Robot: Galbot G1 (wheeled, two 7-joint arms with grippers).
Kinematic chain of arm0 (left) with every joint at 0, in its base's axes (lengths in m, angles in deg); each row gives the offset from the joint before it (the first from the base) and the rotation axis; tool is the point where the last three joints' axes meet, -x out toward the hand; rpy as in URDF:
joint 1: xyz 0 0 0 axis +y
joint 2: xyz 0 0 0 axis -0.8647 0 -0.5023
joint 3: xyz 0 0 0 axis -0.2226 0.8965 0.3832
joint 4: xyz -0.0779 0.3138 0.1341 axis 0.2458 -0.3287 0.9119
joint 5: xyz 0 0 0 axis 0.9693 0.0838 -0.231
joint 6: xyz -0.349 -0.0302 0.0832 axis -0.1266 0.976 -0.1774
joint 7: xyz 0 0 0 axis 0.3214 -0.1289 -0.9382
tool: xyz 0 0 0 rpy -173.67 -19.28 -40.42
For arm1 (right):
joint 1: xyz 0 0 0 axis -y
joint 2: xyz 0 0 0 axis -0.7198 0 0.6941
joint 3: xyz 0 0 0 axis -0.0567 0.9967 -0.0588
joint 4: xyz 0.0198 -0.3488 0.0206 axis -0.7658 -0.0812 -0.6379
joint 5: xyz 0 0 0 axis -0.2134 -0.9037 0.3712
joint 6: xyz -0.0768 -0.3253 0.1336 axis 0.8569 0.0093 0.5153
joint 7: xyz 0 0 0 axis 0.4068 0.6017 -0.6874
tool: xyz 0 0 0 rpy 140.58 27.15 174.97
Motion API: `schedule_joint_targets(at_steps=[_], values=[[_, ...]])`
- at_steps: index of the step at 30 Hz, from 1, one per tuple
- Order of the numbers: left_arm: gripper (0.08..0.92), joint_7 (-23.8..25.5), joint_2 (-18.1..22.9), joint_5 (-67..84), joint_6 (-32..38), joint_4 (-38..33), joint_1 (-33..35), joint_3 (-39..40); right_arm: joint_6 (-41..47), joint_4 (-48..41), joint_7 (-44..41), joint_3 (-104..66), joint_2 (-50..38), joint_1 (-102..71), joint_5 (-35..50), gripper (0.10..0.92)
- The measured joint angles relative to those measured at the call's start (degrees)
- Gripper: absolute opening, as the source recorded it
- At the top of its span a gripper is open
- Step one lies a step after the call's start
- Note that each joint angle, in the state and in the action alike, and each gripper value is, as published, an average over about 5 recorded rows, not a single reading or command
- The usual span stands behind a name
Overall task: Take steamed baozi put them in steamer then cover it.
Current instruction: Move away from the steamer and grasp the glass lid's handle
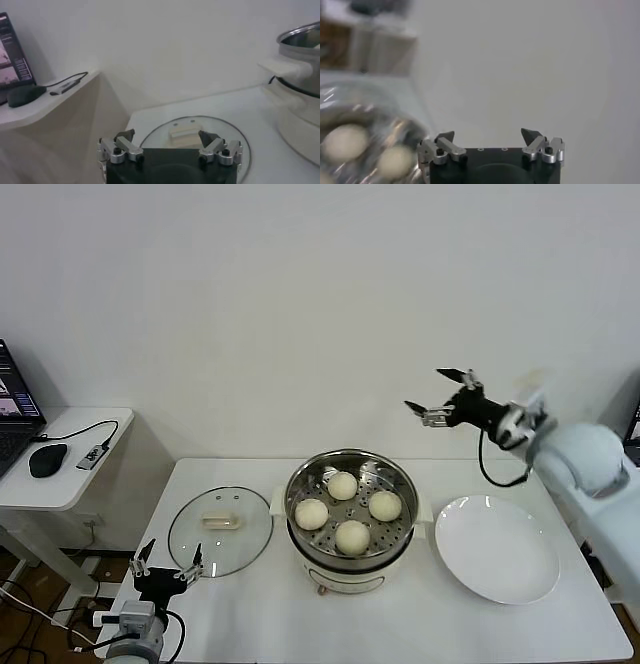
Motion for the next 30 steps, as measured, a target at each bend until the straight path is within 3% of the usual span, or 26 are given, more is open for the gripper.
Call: schedule_joint_targets(at_steps=[12, 30], values=[[0.823, -0.58, -1.3, -14.52, 4.94, 5.14, -3.6, 0.05, -8.65, 4.08, 7.82, -27.56, 13.0, -29.87, 1.24, 0.823], [0.823, -8.24, -9.57, -60.18, 13.42, 23.7, -12.9, 7.34, -12.55, 4.2, 10.45, -34.89, 19.34, -41.79, 0.77, 0.823]])
